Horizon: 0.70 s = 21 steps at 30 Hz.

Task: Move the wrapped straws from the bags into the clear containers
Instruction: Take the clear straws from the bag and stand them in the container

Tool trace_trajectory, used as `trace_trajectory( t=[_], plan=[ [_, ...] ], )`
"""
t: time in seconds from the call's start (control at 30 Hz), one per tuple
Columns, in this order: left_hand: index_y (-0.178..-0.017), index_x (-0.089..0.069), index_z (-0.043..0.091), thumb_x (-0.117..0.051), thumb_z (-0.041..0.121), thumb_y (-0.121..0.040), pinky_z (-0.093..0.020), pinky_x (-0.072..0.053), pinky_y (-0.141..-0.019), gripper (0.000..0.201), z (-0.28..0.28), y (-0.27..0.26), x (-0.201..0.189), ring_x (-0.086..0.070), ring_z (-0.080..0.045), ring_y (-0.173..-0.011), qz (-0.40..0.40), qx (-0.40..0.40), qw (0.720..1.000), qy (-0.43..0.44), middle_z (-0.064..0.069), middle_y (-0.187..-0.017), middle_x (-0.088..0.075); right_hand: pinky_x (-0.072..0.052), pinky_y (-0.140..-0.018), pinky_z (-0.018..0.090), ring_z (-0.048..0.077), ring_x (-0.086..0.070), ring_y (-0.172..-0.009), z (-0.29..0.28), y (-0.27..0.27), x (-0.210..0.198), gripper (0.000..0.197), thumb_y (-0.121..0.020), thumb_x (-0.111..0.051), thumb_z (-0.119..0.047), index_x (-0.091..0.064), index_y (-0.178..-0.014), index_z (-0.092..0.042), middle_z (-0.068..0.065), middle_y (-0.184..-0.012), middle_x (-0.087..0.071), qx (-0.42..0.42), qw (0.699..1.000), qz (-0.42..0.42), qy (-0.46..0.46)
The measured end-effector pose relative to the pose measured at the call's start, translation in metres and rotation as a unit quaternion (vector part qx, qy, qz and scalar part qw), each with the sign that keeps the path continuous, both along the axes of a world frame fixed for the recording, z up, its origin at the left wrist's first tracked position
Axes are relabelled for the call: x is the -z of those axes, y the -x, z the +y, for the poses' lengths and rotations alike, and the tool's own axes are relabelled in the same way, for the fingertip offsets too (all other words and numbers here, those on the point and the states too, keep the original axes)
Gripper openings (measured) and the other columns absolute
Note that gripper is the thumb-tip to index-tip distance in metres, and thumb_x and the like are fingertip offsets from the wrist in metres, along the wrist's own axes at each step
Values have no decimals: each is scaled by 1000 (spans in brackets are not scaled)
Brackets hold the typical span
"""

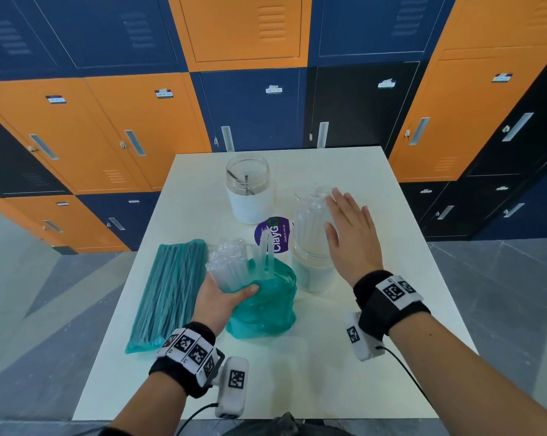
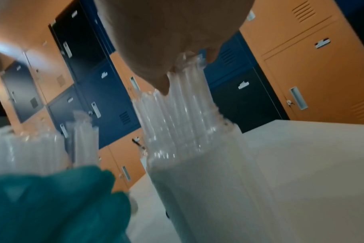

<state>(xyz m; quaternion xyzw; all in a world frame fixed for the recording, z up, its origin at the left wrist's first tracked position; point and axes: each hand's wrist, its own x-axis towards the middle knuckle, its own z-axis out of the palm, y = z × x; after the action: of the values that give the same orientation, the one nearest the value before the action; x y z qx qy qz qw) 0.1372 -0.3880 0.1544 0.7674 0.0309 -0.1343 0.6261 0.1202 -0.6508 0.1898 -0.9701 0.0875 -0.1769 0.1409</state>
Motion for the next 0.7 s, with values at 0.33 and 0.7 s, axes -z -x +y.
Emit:
trace_trajectory(
  t=[0.33,0.7],
  plan=[
    [-122,-56,9,-87,4,-66,-21,-58,-78,64,3,-3,8,-70,-17,-98,-5,-5,1000,22,-5,-107,-71,0,-119,48,21,-27,-144,12,-2,3,47,-95,-47,-18,-44,-142,-23,-4,-148,-44,60,996,-54,40],
    [-123,-58,12,-89,8,-65,-28,-57,-83,66,5,-7,13,-71,-14,-96,-4,7,1000,30,-4,-108,-73,-47,-90,31,12,-48,-103,81,0,-8,72,-88,-57,-12,-26,-146,-40,-9,-129,-50,-157,949,52,-270]
  ],
)
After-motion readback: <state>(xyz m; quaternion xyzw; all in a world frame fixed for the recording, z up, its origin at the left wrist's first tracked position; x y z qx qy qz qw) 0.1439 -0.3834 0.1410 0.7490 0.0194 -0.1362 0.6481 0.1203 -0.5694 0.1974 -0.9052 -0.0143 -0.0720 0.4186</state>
